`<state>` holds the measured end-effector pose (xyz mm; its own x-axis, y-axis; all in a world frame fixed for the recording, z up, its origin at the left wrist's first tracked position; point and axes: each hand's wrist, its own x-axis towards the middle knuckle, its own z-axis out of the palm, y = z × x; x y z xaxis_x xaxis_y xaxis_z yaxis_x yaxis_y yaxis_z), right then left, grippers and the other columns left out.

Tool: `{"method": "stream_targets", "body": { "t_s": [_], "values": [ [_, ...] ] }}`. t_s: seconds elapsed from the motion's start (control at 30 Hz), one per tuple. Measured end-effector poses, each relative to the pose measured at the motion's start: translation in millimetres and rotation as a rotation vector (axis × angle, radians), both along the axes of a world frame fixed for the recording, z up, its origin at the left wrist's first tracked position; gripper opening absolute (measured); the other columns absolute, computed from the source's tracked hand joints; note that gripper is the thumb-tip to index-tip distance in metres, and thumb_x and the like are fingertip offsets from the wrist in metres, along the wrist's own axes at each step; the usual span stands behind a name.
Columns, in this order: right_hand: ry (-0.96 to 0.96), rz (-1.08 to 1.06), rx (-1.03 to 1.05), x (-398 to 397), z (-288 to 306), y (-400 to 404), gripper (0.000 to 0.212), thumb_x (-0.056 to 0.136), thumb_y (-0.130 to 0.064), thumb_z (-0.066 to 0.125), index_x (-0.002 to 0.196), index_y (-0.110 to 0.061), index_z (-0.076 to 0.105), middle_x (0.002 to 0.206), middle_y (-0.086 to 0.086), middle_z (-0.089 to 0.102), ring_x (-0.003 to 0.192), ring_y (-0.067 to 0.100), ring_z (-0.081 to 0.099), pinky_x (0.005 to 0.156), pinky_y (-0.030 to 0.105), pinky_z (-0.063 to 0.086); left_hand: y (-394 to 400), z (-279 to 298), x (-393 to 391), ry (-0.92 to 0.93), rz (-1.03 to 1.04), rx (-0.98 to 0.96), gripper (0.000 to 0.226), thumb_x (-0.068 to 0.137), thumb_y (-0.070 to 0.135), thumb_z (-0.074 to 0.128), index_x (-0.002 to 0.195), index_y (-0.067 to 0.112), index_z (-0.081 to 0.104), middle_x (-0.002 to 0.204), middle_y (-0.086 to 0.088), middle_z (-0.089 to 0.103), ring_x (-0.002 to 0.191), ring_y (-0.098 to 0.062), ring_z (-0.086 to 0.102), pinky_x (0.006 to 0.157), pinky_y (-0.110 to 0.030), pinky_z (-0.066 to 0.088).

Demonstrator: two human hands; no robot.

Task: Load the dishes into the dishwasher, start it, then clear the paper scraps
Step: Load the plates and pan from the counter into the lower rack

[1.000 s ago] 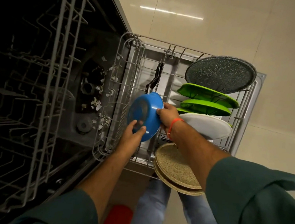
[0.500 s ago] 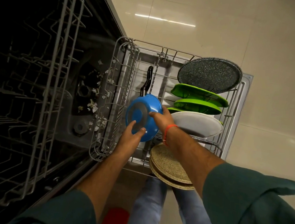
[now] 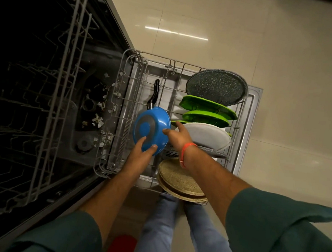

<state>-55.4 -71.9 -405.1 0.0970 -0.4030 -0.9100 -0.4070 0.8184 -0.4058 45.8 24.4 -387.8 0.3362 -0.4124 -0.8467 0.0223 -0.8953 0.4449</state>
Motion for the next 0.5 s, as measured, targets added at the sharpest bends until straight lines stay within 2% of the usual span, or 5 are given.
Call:
{"method": "stream_targets", "body": {
  "t_s": [0.1, 0.2, 0.3, 0.4, 0.5],
  "values": [
    [-0.002, -0.021, -0.007, -12, 9, -3, 0.072, 0.092, -0.020, 0.065, 0.155, -0.024, 0.029, 0.145, 0.014, 0.051, 0.126, 0.028, 0.054, 0.099, 0.035, 0.043, -1, 10, -7, 0.001, -0.013, -0.029, 0.058, 0.102, 0.030, 0.057, 0.155, 0.025, 0.034, 0.154, -0.006, 0.042, 0.128, -0.016, 0.045, 0.098, -0.032, 0.037],
    [0.008, -0.021, -0.040, -26, 24, -8, 0.073, 0.091, -0.024, 0.067, 0.154, -0.027, 0.031, 0.134, 0.010, 0.060, 0.109, 0.023, 0.062, 0.088, 0.031, 0.051, -1, 20, -14, 0.007, -0.017, -0.043, 0.059, 0.102, 0.029, 0.058, 0.156, 0.022, 0.034, 0.154, -0.005, 0.042, 0.132, -0.017, 0.045, 0.098, -0.030, 0.035],
    [0.052, 0.046, -0.078, -38, 40, -12, 0.073, 0.088, -0.028, 0.067, 0.153, -0.028, 0.033, 0.132, 0.009, 0.060, 0.117, 0.026, 0.060, 0.104, 0.039, 0.046, -2, 24, -19, -0.016, 0.002, -0.042, 0.060, 0.101, 0.029, 0.059, 0.155, 0.022, 0.035, 0.154, -0.006, 0.042, 0.129, -0.017, 0.045, 0.097, -0.029, 0.035],
    [0.111, 0.100, -0.119, -66, 60, -14, 0.073, 0.086, -0.029, 0.067, 0.152, -0.029, 0.035, 0.136, 0.011, 0.058, 0.120, 0.028, 0.058, 0.107, 0.039, 0.044, 0, 29, -33, -0.008, -0.004, -0.025, 0.061, 0.100, 0.032, 0.061, 0.155, 0.022, 0.038, 0.155, -0.006, 0.040, 0.138, -0.023, 0.043, 0.105, -0.033, 0.036],
    [0.151, 0.118, -0.156, -99, 71, -15, 0.069, 0.088, -0.031, 0.068, 0.150, -0.027, 0.039, 0.138, 0.008, 0.054, 0.122, 0.029, 0.056, 0.108, 0.041, 0.043, 3, 33, -51, 0.018, 0.016, -0.030, 0.061, 0.099, 0.032, 0.063, 0.154, 0.022, 0.039, 0.157, -0.007, 0.040, 0.140, -0.026, 0.043, 0.109, -0.036, 0.035]
  ]
}}
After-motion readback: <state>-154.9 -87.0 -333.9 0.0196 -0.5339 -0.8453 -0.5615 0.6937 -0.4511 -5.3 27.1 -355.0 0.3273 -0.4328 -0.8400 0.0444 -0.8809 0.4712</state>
